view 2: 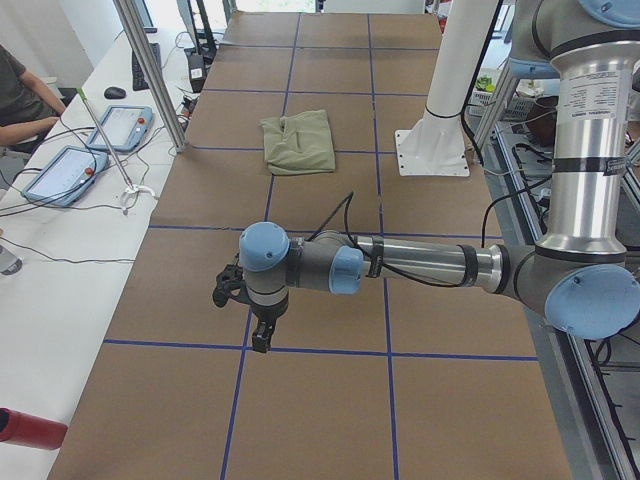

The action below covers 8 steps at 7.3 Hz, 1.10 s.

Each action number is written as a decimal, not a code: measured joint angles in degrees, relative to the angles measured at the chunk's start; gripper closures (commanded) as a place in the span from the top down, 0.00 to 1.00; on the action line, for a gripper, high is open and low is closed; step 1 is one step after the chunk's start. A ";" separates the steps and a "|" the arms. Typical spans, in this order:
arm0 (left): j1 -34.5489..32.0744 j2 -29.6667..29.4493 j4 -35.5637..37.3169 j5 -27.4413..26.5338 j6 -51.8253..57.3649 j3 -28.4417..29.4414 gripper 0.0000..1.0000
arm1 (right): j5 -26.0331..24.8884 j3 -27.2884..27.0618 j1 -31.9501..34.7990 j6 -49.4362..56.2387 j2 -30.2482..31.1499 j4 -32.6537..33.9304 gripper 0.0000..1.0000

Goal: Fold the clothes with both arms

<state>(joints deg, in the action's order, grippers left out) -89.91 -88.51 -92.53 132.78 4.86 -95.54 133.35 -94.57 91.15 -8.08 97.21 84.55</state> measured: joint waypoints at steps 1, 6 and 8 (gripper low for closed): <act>0.00 0.02 -0.05 0.02 -2.76 -0.14 0.99 | 0.04 0.00 0.00 0.00 0.00 0.00 1.00; 0.00 0.09 -0.19 0.62 -7.12 -0.15 0.99 | 0.16 0.00 0.00 0.00 -0.01 0.00 1.00; 0.00 0.07 -0.19 0.64 -7.15 -0.23 0.99 | 0.16 0.00 0.00 0.00 0.00 0.00 1.00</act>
<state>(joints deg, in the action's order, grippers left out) -89.91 -88.43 -92.72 133.41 -2.28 -95.76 133.51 -94.57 91.14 -8.09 97.21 84.55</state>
